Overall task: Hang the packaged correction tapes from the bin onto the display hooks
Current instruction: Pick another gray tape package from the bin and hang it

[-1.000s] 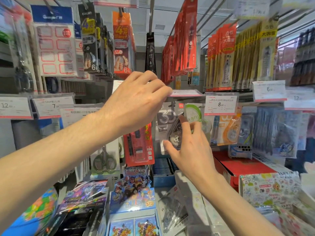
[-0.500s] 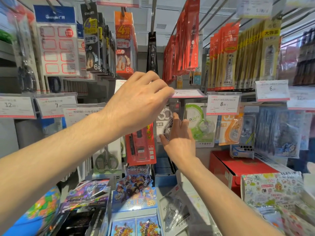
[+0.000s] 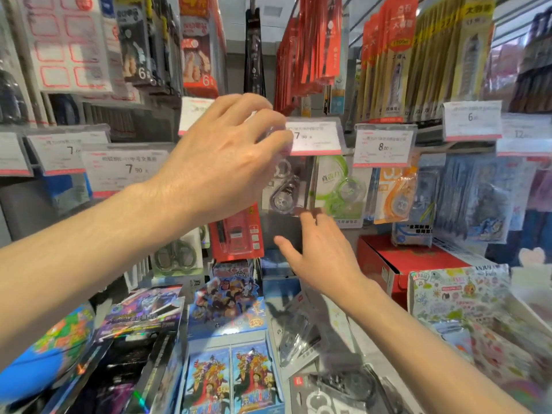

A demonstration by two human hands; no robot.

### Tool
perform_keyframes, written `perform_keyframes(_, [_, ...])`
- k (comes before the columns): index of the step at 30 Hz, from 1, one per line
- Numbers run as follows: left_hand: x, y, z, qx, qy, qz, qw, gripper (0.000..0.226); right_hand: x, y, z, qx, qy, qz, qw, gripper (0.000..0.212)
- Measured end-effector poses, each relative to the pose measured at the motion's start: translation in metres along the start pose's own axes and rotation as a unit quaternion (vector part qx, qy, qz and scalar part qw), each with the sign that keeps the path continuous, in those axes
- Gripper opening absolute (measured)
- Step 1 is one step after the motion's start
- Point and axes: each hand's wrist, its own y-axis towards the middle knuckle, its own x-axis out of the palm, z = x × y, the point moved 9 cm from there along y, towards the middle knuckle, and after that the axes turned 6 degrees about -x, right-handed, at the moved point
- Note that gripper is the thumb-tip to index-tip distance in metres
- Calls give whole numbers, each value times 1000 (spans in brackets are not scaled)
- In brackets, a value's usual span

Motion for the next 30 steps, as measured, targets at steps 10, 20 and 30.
perform_keyframes(10, [1,-68,64,-5,-109,-30,994,30,35,-92,30,-56,33,-287,956,59])
perform_keyframes(20, [109,-207,145,-89,-281,-421,858,52,63,-154,64,-56,18,-408,911,55])
perform_keyframes(30, [127,-242,162,-125,-321,-532,773,43,75,-165,68,-39,29,-428,902,52])
